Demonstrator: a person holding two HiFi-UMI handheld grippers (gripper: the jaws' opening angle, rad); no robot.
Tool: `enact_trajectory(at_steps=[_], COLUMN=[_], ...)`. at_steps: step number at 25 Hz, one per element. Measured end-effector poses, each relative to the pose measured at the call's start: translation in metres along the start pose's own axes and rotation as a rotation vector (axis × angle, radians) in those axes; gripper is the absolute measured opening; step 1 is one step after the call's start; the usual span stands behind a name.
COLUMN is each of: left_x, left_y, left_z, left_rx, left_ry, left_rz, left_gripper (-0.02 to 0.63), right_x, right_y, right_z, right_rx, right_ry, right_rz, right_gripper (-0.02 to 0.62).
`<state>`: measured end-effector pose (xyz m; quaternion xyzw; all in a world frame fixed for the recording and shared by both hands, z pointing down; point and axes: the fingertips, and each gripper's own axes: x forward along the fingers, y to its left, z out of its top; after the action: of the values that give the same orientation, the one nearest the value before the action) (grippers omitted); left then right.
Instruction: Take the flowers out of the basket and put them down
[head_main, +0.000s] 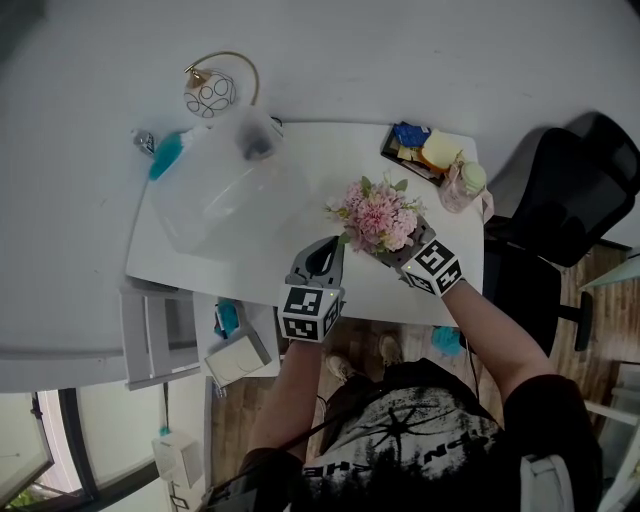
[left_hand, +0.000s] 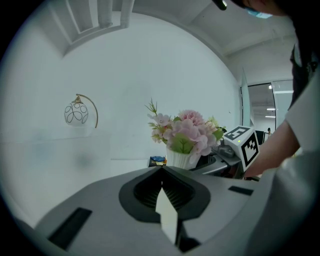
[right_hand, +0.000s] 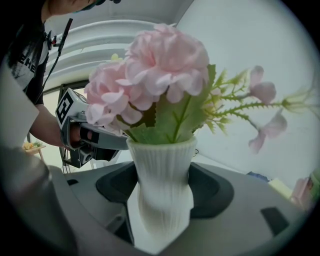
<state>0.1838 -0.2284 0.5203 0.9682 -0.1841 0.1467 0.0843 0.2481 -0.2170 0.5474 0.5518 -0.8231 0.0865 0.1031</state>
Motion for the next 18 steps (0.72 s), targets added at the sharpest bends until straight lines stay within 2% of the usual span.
enact_trajectory(at_steps=[10,18], left_x=[0.003,-0.008], left_y=[-0.006,-0.006], left_z=[-0.001,-0.007], left_rx=[-0.01,-0.034], left_ry=[0.003,-0.004], left_rz=[0.005,0.047], left_gripper=[0.011,0.011], right_x=[-0.002,-0.014], right_y=[-0.001,-0.003], right_z=[-0.008,-0.016], right_rx=[0.046,0.04], right_ry=[0.007,0.024], right_rz=[0.014,0.004], right_gripper=[0.327,0.328])
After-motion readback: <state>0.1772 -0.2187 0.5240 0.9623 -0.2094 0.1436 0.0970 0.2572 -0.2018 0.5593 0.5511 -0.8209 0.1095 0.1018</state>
